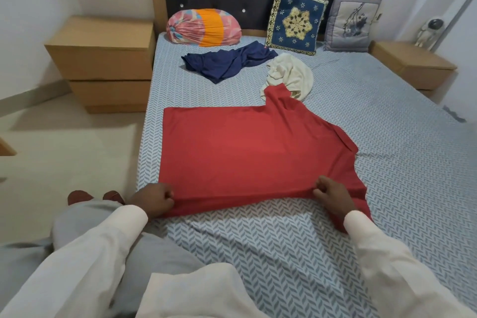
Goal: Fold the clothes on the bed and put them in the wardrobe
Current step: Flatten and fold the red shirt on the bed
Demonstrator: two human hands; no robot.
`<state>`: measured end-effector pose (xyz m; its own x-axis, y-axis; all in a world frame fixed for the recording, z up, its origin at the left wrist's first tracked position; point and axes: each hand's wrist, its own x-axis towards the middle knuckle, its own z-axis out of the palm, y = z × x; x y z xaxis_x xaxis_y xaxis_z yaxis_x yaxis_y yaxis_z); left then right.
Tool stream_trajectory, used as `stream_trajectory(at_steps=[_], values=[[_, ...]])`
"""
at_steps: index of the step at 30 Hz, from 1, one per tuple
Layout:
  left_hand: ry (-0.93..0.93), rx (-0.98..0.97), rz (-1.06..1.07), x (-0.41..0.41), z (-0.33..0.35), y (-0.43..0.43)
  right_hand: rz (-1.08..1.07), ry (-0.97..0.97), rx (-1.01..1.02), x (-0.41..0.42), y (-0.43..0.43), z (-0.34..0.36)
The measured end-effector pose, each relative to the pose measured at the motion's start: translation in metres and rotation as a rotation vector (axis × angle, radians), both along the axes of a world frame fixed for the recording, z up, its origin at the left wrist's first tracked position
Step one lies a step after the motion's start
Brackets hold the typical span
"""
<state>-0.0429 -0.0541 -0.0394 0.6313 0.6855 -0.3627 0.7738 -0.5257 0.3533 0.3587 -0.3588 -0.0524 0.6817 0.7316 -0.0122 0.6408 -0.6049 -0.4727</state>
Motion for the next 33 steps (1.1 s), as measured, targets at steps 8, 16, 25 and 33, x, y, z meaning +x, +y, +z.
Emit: stream_trajectory(at_steps=[8,16,25,33], values=[[-0.547,-0.12,0.517,0.039,-0.003,0.052,-0.146,-0.032,0.022,0.039,0.096,0.013],[-0.656,-0.07,0.662,0.067,-0.016,0.098,-0.128,-0.053,-0.132,0.064,0.16,0.006],[-0.354,0.198,0.608,0.083,-0.027,0.114,-0.082,-0.048,-0.23,0.071,0.169,-0.002],[-0.327,0.219,-0.257,0.177,-0.025,0.011,-0.063,-0.342,-0.376,0.059,0.081,-0.007]])
